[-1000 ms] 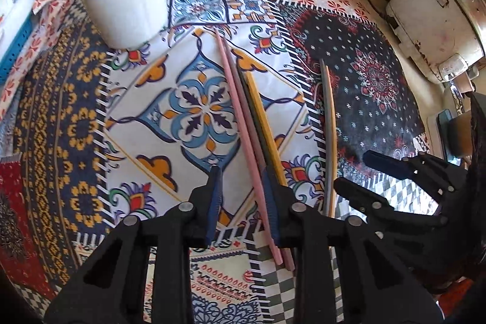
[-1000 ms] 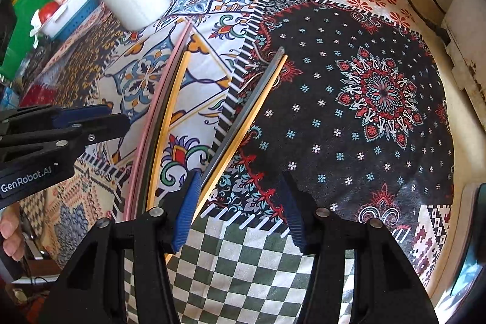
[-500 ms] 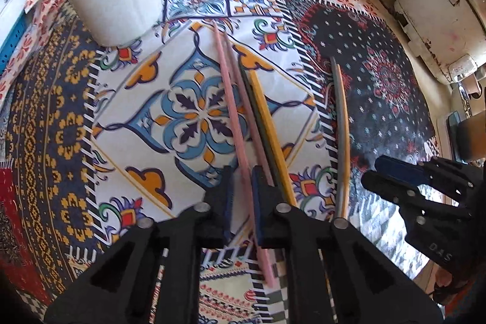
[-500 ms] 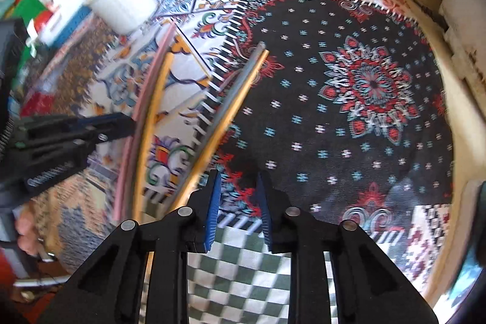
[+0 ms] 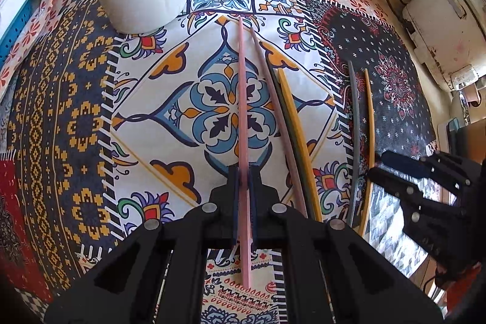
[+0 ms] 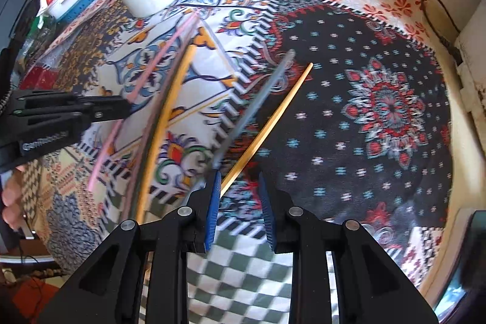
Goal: Organize utensils
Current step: 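Grasp a pink stick with the left tool while the right tool grasps a tan wooden stick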
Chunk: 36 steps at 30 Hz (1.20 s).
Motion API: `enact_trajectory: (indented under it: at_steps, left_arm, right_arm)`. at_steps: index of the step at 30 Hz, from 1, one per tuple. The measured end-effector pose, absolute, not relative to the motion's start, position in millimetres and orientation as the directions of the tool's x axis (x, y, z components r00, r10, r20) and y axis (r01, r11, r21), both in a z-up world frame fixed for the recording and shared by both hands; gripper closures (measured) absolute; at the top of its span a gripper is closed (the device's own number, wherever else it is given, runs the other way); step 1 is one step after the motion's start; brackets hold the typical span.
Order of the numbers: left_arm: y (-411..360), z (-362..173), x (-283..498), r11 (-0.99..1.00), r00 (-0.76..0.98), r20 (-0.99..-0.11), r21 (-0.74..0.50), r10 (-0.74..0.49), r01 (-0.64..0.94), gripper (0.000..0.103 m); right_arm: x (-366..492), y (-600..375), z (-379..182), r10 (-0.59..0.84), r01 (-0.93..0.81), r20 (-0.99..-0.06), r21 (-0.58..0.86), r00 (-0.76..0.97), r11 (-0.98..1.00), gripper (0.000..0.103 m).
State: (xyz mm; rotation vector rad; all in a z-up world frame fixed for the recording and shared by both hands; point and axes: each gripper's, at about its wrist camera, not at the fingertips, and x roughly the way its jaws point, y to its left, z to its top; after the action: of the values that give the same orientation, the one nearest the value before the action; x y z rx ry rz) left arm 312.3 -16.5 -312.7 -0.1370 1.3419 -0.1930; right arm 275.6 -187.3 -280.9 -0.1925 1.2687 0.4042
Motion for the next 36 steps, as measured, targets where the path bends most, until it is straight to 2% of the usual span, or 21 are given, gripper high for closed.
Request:
enact_trajectory:
  at_steps: [2,3,6,13,22,30,36]
  left_arm:
    - [-16,-313,314,0.974,0.205,-0.952,-0.220,-0.226,0.053,0.096]
    - [-16,-313,315,0.973,0.202,-0.952,-0.224,-0.230,0.053,0.096]
    - [-17,-313,323,0.972,0.197,-0.952,-0.229,-0.236,0.056,0.096]
    - [-26,-314,353,0.964,0.177,-0.947,-0.258,-0.267,0.072,0.096]
    - [-31,-315,362,0.967,0.187,-0.949,-0.247,-0.254,0.060,0.098]
    - [-24,-316,336,0.950,0.114,-0.943,-0.311,-0.311,0.019,0.098]
    - [-35,-313,331,0.961,0.087,-0.959,-0.263,-0.271,0.086,0.098]
  right_arm:
    - [280,-195,-281,0.163,-0.382,-0.956,0.059,0.245,0.922,0.081]
    - [283,-199,-283,0.147,-0.373,-0.959,0.047,0.244,0.927,0.088]
    - [291,-211,-282,0.160,-0.344,-0.958,0.070,0.240,0.936,0.091]
    - [309,-211,-282,0.175,-0.321,-0.949,0.086,0.262,0.943,0.091]
    - [340,-180,-289,0.256,-0.420,-0.935,0.136,0.244,0.897,0.097]
    - [327,-167,-293,0.205,-0.429,-0.965,0.118,0.162,0.895,0.096]
    - [300,-160,-294,0.166,-0.440,-0.972,0.077,0.168,0.895,0.095]
